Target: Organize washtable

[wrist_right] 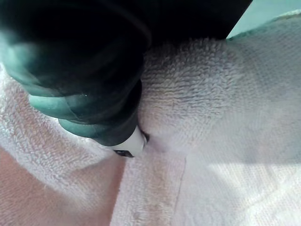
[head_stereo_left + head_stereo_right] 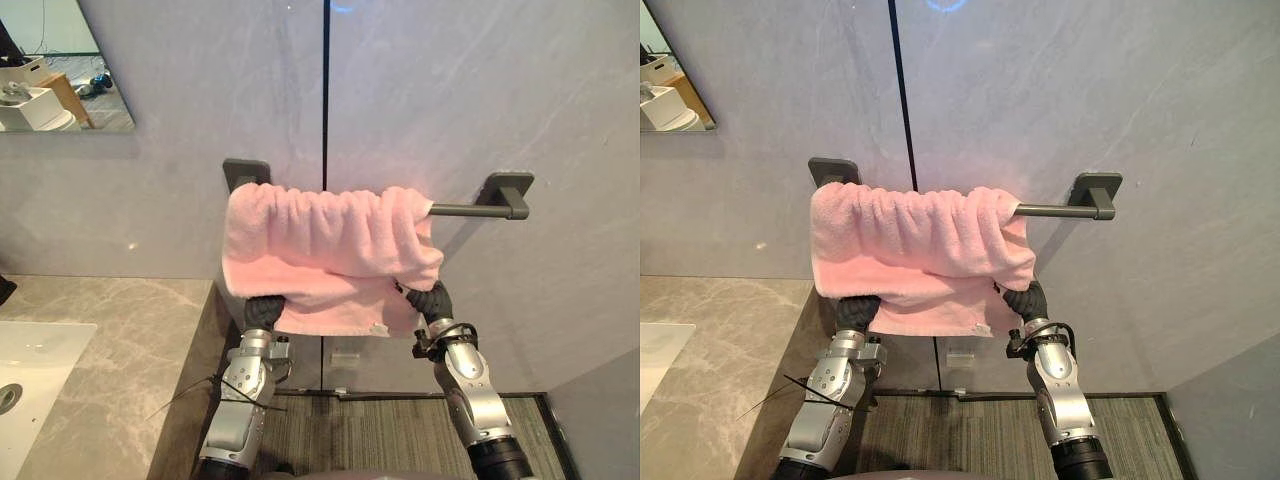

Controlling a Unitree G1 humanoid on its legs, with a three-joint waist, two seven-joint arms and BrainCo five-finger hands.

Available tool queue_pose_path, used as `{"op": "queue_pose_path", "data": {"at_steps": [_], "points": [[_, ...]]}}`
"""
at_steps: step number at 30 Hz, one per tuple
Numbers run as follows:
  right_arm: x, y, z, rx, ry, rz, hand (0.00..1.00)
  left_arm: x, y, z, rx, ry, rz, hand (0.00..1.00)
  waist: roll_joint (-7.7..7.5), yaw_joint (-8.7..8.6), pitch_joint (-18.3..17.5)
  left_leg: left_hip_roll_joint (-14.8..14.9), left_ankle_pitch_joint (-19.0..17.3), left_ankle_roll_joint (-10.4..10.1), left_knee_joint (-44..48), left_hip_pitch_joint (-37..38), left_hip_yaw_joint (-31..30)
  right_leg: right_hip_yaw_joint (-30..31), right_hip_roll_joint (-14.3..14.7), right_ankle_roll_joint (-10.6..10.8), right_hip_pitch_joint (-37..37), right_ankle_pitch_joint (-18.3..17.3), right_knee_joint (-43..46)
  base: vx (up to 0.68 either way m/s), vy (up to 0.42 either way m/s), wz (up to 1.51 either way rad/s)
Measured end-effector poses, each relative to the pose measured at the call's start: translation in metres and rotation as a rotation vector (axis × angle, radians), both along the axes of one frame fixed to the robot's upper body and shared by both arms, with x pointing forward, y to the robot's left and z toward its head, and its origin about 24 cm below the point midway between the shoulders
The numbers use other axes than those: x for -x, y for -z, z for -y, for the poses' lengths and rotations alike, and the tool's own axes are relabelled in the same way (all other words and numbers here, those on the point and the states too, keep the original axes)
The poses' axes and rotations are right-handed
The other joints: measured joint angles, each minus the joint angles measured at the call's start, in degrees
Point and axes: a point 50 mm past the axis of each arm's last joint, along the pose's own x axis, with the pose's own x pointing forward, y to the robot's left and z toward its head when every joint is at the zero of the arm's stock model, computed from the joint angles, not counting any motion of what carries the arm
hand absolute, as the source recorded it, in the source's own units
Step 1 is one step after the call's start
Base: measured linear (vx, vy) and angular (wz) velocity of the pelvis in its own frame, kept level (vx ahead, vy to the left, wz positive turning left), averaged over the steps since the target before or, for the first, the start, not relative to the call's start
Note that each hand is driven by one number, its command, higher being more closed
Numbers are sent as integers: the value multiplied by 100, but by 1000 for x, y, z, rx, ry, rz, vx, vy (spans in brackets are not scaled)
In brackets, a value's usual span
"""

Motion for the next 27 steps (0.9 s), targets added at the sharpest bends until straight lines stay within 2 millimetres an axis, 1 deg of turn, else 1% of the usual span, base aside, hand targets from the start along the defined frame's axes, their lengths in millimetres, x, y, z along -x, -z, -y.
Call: {"op": "queue_pose_path", "data": {"at_steps": [2, 4, 6, 10, 15, 20, 24, 27], "points": [[3, 1, 1, 0, 6, -5, 100, 0, -1, 2, 4, 5, 3, 100, 3, -19, 1, 0, -6, -2, 1, 8, 10, 11, 0, 0, 2, 0, -15, -15, -6, -3], [6, -2, 4, -1, 15, 10, 100, 0, -1, 3, 10, 8, 3, 100, 10, -49, 4, -1, -11, -2, 2, 9, 17, 20, -1, 3, 1, 2, -22, -10, -4, -2], [7, -4, 6, -2, 28, 19, 100, 0, -1, 4, 10, 20, 5, 100, 17, -111, 7, 0, -15, -3, 3, 13, 29, 33, -1, 4, 0, 2, -22, -7, -2, -3], [11, -1, 16, -9, 88, 5, 100, 1, -1, 13, 14, 63, 4, 100, 92, -140, 3, 2, -59, 5, 22, 38, 130, 139, -4, 13, -14, 10, -31, -9, 0, -13], [15, 3, 24, -7, 130, -12, 100, 2, 0, 17, 15, 95, 4, 100, 127, -293, 10, 1, -71, 6, 23, 34, 142, 156, -2, 13, -18, 10, -46, 0, 0, -1], [17, 6, 28, -5, 151, -26, 100, 2, 2, 22, 19, 113, -9, 100, 160, -292, 21, 8, -86, 1, 22, 36, 163, 180, -3, 15, -25, 9, -45, -3, -3, -2], [19, 22, 28, -2, 151, -97, 100, 3, 17, 21, 9, 111, -72, 100, 239, -286, 15, 12, -91, -3, 20, 36, 213, 229, -3, 15, -48, 9, -34, -12, -7, -6], [20, 26, 28, 13, 135, -116, 100, 4, 22, 20, 7, 107, -94, 100, 265, -282, 2, 15, -91, -2, 20, 37, 221, 250, -2, 15, -56, 9, -30, -9, -10, -4]]}}
